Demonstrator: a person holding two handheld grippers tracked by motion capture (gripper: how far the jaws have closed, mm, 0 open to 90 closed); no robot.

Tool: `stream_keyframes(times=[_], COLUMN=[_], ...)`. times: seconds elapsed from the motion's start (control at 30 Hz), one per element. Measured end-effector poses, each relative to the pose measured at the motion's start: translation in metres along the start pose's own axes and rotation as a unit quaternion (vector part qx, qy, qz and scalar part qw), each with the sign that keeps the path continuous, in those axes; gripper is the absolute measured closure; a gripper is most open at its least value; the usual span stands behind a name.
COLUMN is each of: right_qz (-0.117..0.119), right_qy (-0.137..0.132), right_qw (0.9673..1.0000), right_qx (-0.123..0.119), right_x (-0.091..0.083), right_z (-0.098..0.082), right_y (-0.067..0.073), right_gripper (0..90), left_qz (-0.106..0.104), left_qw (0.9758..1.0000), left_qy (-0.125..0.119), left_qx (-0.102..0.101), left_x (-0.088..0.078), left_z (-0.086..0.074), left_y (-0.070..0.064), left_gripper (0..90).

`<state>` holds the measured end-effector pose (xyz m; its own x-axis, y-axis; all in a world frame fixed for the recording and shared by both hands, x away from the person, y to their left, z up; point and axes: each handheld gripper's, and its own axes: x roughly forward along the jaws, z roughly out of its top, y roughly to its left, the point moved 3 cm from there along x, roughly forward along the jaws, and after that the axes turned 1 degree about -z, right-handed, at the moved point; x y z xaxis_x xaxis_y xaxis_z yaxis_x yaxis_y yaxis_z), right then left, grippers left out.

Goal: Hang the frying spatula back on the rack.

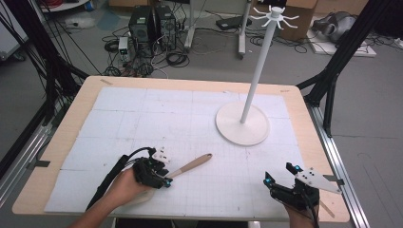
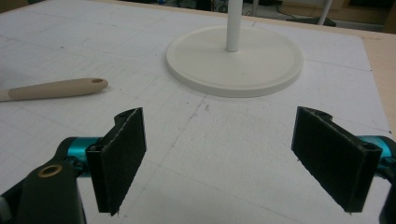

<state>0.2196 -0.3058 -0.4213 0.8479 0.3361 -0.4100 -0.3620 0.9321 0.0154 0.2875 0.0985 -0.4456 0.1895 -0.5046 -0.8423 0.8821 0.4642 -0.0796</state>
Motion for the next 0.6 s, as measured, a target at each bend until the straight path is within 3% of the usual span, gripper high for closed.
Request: stream_keyframes(times=[0.03, 0.23, 0.6], right_qz=[-0.001, -0.004, -0.003], right_qy=[0.001, 0.008, 0.009], right_qw=[1.0000, 0.9999, 0.9999], right_qx=[0.000, 0.005, 0.008], right_x=[0.0003, 0.0009, 0.0017], right_z=[-0.0004, -0.0019, -0.0015], right_y=[-0.0003, -0.0017, -0.0016], right_gripper=[16.7, 17.4, 17.4], left_qz=[0.012, 0.027, 0.022], left_qw=[0.9999, 0.9993, 0.9996], left_qy=[-0.003, -0.002, -0.004], left_qx=[0.005, 0.026, 0.019], left_x=[0.0004, 0.0007, 0.0011], left_z=[-0.0007, -0.0012, -0.0016], left_y=[-0.0019, -0.0081, -0.0064], left_gripper=[67.3, 74.0, 77.7])
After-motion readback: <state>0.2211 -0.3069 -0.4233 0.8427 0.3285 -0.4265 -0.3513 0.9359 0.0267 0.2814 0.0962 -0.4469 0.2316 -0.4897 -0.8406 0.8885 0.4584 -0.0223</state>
